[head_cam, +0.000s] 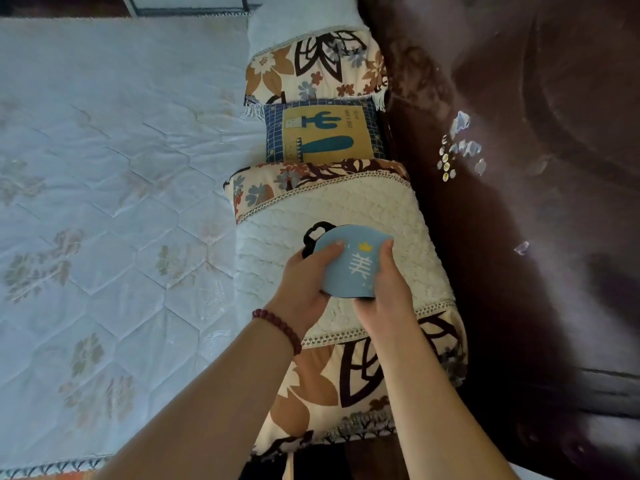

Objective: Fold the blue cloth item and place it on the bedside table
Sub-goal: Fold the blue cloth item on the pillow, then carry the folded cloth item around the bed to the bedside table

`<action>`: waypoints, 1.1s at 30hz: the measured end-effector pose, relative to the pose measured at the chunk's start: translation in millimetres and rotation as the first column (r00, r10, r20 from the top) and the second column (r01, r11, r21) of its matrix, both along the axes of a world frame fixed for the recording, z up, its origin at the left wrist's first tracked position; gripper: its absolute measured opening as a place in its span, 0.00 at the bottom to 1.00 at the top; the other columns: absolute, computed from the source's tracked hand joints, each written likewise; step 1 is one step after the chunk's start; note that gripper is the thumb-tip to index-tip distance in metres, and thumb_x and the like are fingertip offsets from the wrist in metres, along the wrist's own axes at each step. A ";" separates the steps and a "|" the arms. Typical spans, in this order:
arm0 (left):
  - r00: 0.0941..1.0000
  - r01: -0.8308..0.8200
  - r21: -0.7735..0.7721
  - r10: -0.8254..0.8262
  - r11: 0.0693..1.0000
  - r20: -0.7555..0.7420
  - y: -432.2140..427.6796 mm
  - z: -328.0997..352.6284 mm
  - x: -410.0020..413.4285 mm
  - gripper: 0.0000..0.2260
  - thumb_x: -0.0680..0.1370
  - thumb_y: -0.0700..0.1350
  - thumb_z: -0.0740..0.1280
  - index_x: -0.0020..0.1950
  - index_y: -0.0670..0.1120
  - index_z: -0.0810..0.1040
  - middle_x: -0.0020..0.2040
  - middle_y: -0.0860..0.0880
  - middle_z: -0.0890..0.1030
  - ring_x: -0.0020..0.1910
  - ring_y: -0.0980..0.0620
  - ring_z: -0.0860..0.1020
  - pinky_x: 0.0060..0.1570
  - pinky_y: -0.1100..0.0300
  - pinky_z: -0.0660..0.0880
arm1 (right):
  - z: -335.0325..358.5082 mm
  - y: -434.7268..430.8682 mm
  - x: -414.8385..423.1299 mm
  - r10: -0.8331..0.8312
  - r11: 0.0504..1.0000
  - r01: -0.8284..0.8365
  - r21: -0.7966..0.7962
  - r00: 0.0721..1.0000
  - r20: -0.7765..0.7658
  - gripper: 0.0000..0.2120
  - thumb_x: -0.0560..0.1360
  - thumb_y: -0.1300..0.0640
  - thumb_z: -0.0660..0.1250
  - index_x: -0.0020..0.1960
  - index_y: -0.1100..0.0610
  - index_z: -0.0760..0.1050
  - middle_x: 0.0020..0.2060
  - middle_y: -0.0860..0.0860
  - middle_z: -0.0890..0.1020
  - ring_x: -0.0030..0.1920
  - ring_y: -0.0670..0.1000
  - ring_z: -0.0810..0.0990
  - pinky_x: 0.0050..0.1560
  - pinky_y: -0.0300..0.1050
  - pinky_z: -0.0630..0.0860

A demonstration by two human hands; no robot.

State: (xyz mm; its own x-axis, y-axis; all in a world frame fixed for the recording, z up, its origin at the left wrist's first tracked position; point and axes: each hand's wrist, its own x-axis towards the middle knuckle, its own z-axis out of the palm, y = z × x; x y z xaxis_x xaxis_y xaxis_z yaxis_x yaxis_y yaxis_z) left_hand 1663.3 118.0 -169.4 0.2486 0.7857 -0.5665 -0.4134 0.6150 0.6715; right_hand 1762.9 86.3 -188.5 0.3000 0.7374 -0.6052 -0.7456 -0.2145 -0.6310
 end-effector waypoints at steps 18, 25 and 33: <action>0.915 -0.364 -0.026 0.362 0.931 0.178 -65.8 120.3 -101.6 0.15 0.77 0.42 0.64 0.61 0.36 0.76 0.53 0.39 0.79 0.47 0.43 0.79 0.32 0.57 0.79 | 113.0 -38.1 -108.8 0.172 0.977 -0.166 0.135 0.985 -0.028 0.14 0.75 0.49 0.66 0.54 0.57 0.78 0.44 0.55 0.84 0.45 0.54 0.83 0.50 0.55 0.80; 0.865 -0.461 0.009 0.447 0.887 0.226 -119.8 148.2 -178.1 0.11 0.78 0.45 0.64 0.54 0.39 0.78 0.48 0.42 0.83 0.40 0.47 0.84 0.32 0.56 0.80 | 145.2 -81.4 -187.1 0.264 0.950 -0.257 0.178 0.964 -0.015 0.17 0.77 0.50 0.64 0.60 0.58 0.76 0.48 0.57 0.83 0.47 0.56 0.82 0.46 0.52 0.81; 0.816 -0.555 0.004 0.544 0.832 0.195 -197.1 165.0 -294.4 0.15 0.77 0.46 0.65 0.60 0.40 0.77 0.52 0.42 0.82 0.47 0.45 0.81 0.34 0.57 0.81 | 162.2 -142.0 -298.5 0.455 0.875 -0.430 0.221 0.888 -0.073 0.12 0.78 0.56 0.60 0.56 0.61 0.76 0.50 0.60 0.81 0.51 0.59 0.79 0.60 0.58 0.72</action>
